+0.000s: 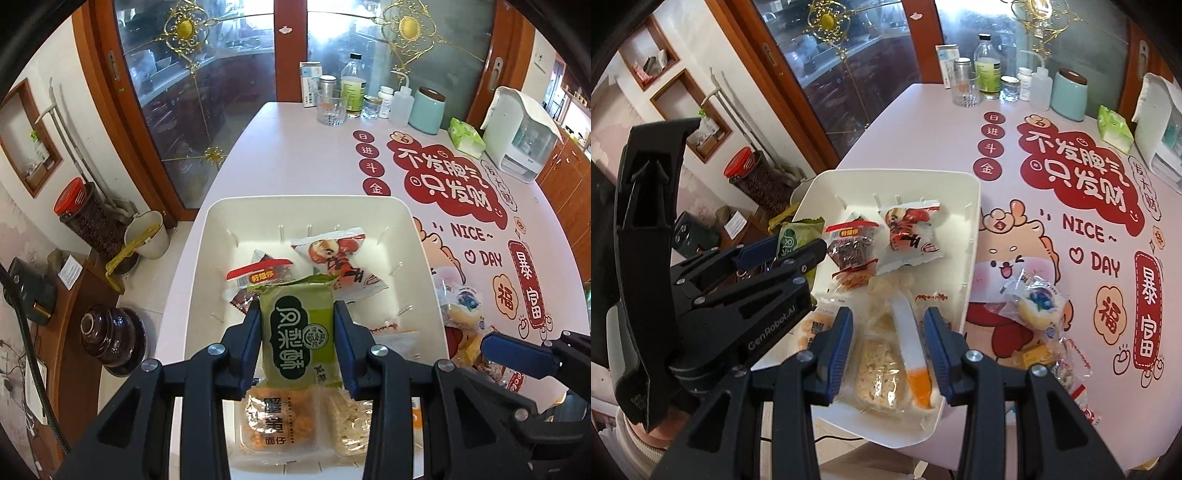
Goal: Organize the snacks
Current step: 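Carry both items over the white tray and release them inside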
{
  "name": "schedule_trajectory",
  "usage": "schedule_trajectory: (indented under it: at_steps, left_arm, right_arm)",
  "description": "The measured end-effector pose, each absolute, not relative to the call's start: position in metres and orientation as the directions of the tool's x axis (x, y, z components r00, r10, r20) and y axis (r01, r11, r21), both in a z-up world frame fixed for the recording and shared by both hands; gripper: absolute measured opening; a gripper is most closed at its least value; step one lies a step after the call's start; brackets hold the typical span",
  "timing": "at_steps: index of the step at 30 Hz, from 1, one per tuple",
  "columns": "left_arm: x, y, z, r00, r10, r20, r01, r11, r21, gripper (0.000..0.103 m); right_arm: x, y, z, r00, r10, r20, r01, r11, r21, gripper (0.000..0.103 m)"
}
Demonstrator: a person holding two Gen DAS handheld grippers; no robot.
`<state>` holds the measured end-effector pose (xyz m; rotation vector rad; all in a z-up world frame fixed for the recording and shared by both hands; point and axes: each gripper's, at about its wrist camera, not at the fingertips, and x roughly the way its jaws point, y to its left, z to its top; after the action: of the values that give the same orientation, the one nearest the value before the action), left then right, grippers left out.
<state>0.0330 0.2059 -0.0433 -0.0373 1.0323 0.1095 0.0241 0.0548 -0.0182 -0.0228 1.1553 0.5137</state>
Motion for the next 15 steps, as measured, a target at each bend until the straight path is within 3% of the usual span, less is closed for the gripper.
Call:
schedule_trajectory:
  at_steps: [3,7,11,15]
  left_arm:
    - [0.0322,0.2096,-0.0460,0.499,0.080,-0.863,-0.122,0.992,0.021,0.039]
    - [0.0304,0.2145,-0.0471,0.498,0.084,-0.863,-0.143,0.990,0.014,0.074]
    - [0.0307,0.2129,-0.0462,0.502,0.104,-0.859,-0.152,0.988,0.031,0.083]
    - [0.0320,0.2108,-0.0491,0.491,0.103,-0.865,-0.151,0.988,0.031,0.083]
  right_arm:
    - [0.0246,0.0594,-0.0229,0.275,0.373,-0.886,-0.403,0.881,0.246,0.042]
    - [0.0239,0.0606,-0.0273,0.250,0.372,-0.894,-0.397,0.882,0.256,0.043]
    - [0.0234,0.0558,-0.0251,0.262,0.373,-0.890,-0.379,0.888,0.261,0.045]
    - [0.0232,0.0507,-0.0266,0.262,0.372,-0.890,-0.362,0.893,0.267,0.046]
